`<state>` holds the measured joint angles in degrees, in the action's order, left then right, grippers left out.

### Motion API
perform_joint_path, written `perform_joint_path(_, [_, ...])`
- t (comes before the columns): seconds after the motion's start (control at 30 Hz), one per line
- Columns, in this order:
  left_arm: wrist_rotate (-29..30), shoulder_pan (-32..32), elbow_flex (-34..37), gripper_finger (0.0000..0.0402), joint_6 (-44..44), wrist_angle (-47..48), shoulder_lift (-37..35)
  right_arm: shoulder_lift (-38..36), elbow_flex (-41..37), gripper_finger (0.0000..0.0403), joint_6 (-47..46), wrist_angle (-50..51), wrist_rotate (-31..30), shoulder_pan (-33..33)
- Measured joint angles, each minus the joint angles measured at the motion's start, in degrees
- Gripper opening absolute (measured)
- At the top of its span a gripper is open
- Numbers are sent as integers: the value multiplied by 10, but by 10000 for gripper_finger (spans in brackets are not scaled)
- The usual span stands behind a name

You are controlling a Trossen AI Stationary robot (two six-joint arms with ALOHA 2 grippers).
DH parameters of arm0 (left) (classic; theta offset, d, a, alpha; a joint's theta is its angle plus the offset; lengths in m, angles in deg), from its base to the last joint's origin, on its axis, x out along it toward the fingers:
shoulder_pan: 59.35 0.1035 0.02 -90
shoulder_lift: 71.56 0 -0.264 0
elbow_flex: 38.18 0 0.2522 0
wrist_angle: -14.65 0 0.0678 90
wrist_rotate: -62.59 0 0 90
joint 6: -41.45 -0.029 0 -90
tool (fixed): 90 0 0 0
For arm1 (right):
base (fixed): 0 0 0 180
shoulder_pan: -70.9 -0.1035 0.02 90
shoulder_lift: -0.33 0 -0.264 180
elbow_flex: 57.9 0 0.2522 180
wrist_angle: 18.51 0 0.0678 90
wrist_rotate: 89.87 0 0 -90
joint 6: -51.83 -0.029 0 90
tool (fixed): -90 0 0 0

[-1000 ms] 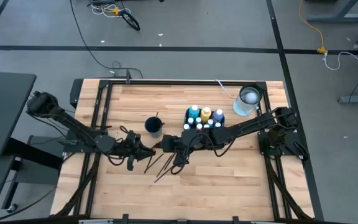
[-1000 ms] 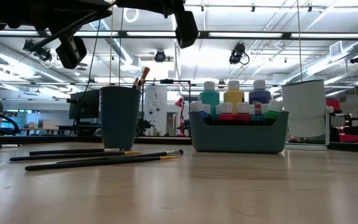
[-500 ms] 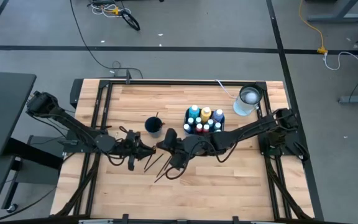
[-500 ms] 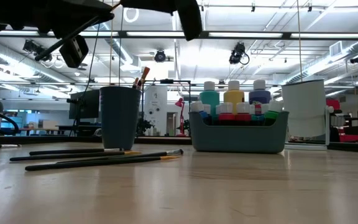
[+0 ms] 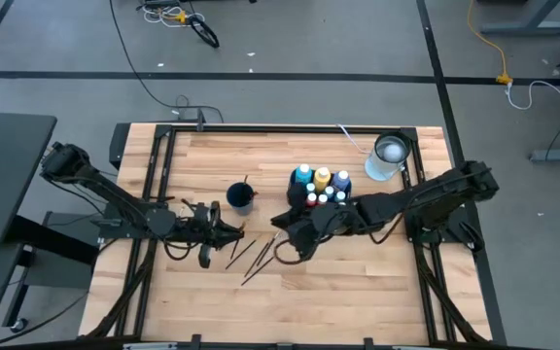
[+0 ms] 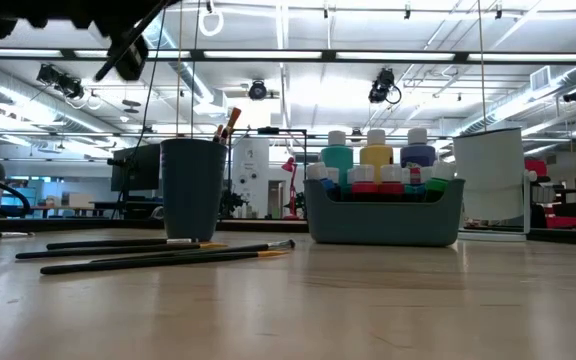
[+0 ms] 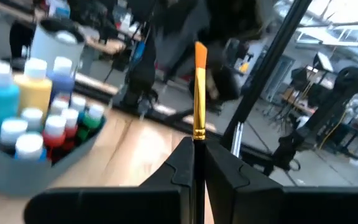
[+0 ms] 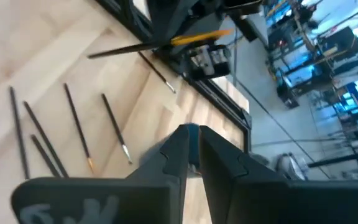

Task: Pick & Place Paint Supplies
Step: Put the gold paintbrush into the blue cup

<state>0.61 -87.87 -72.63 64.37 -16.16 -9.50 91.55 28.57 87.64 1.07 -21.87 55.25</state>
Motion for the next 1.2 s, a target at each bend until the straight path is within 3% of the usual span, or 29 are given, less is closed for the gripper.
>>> perform_joint_path(0.33, [51,10,-57,22,-184,6,0,-83,-224,41,-3,-314,28,41])
perform_joint_path(0.57, [110,45,-75,22,-256,45,0,-90,-293,41,-11,-505,45,63])
perform_joint_path(0.73, [109,80,-75,22,-252,53,0,-91,-293,41,-111,-516,44,67])
perform_joint_path(0.97, [108,118,-75,24,-283,56,0,-90,-293,41,-173,-538,31,67])
perform_joint_path(1.2, [108,142,-75,22,-280,71,0,-90,-293,51,-174,-535,47,67])
